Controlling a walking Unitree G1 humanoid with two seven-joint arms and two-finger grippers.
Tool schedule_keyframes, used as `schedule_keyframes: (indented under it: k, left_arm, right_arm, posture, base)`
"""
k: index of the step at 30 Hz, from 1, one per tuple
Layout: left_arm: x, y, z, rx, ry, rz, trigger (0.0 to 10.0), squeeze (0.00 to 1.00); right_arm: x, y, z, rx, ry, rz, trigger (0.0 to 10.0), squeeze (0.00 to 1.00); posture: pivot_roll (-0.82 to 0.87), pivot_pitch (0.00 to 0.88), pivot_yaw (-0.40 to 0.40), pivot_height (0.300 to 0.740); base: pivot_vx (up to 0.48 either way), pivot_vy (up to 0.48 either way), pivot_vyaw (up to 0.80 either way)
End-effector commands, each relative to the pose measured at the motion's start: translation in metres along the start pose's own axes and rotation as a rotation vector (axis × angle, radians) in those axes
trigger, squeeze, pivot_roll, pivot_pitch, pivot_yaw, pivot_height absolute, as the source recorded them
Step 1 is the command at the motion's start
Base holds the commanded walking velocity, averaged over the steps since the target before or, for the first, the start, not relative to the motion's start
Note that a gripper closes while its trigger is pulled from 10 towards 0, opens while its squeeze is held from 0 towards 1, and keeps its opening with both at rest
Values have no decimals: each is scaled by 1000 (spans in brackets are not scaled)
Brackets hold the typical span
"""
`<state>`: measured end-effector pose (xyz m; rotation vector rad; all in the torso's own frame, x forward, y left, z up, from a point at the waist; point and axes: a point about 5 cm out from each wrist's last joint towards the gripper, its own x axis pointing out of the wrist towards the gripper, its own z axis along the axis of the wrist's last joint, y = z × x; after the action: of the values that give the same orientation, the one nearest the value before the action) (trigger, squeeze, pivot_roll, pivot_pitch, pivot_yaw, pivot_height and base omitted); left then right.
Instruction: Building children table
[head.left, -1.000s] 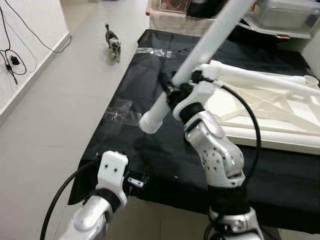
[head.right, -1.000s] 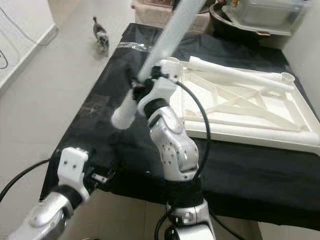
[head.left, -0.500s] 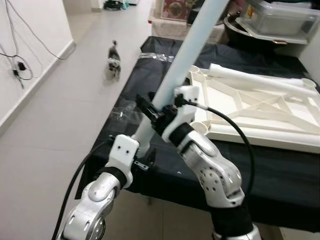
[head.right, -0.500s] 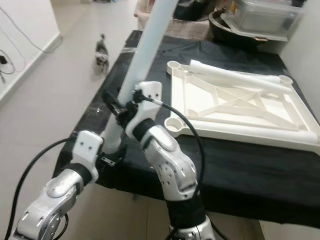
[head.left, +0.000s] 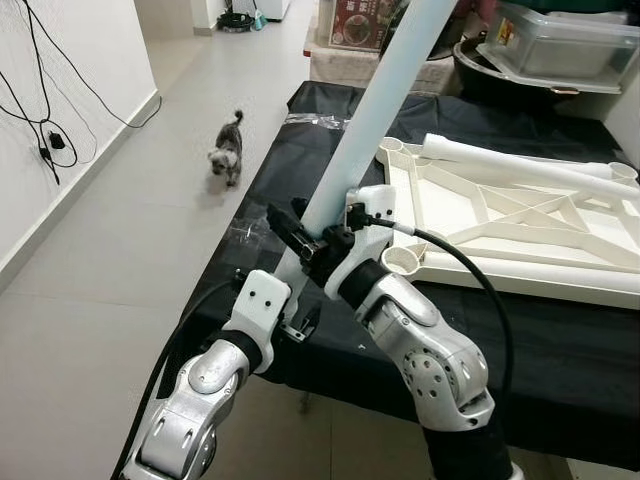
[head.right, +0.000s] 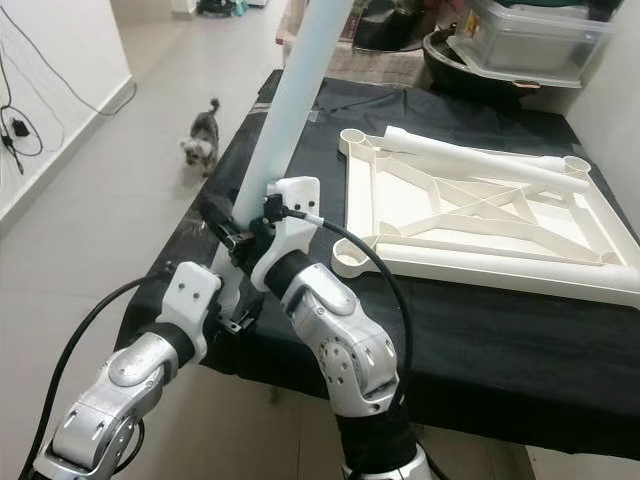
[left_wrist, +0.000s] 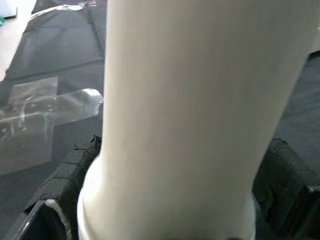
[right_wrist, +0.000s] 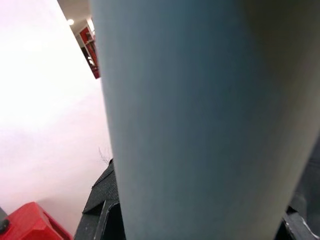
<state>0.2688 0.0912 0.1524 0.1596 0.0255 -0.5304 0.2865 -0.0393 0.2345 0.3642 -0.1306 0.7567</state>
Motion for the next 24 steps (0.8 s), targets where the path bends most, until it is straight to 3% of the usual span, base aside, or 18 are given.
schedule_keyframes:
  k: [1,7,14,15,21,22,24]
  left_arm:
    - [1,-6,-3,11,1,-35,0,0]
    - [1,-13,-4,21,-7,-76,0,0]
    - [-2,-10,-5,14,-4,-81,0,0]
    - [-3,-9,-5,14,3,-88,10000,0]
    - [-11,-4,-5,-4,11,-127,10000,0]
    - [-15,-1,-5,-21,10,-156,10000,0]
    - [-20,3,-5,-49,15,-188,10000,0]
  right_arm:
    - [0,14,-3,11,18,78,10000,0]
    - [-3,15,-13,-5,54,96,10000,0]
    - [-3,12,-13,-25,52,90,10000,0]
    - [-2,8,-12,-40,45,69,10000,1000]
    - [-1,-4,-7,-85,31,40,10000,1000]
    - [-1,-8,-4,-87,29,47,10000,0]
    - [-1,-13,-2,-77,40,64,10000,0]
  posture:
    - [82,99,-61,740]
    - [85,103,-62,740]
    - [84,105,-60,740]
    - [84,105,-60,740]
    - [86,106,-60,740]
    - [90,108,-61,740]
    - [93,109,-61,740]
  base:
    - [0,0,0]
    - [0,0,0]
    - [0,0,0]
    - [0,0,0]
    - [0,0,0]
    - [0,0,0]
    - [0,0,0]
